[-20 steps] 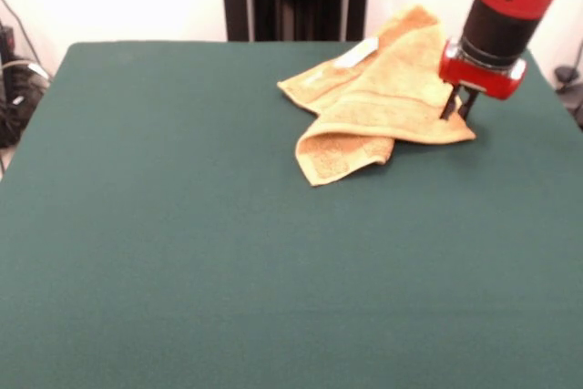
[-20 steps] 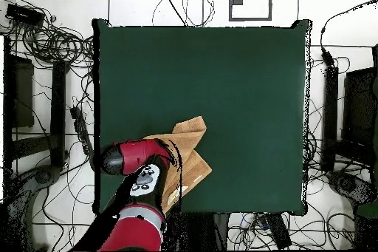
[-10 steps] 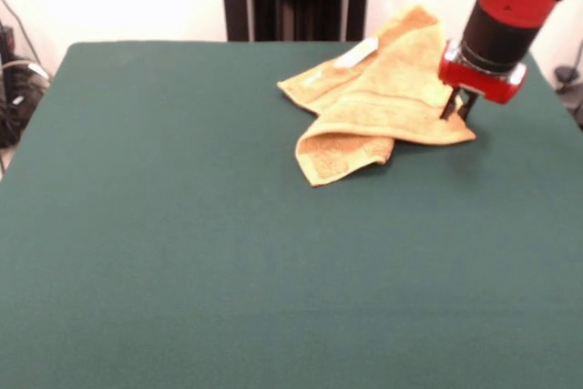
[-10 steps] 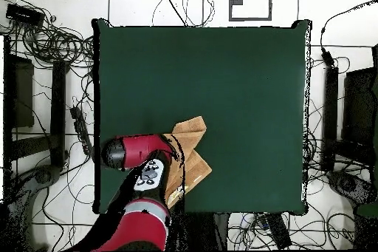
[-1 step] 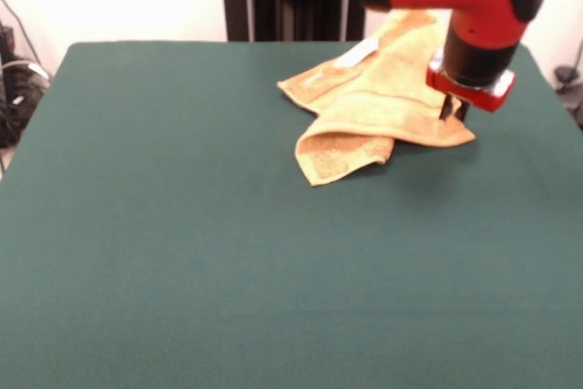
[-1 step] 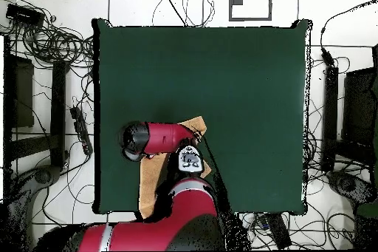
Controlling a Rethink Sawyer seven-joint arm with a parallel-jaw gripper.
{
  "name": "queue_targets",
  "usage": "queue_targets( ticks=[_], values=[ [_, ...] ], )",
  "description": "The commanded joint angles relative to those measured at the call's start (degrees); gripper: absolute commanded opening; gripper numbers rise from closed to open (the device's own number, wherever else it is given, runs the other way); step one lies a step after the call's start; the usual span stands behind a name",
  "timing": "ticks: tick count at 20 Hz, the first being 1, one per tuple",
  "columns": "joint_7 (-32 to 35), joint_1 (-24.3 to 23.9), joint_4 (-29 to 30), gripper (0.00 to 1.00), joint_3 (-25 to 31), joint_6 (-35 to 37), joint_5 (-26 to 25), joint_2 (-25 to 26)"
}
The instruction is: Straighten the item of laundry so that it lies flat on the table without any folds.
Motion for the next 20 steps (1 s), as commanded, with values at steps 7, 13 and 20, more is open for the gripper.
queue_targets(
  ticks=[7, 13, 20],
  values=[
    [1.98, -5.51, -6.92, 0.0, 11.26, -5.97, 2.73, -0.92],
    [3.36, -2.39, -5.1, 0.0, 9.22, -0.46, 0.45, -8.59],
    [5.85, 2.6, -12.99, 0.0, 3.51, 13.58, -1.86, -11.37]
  ],
)
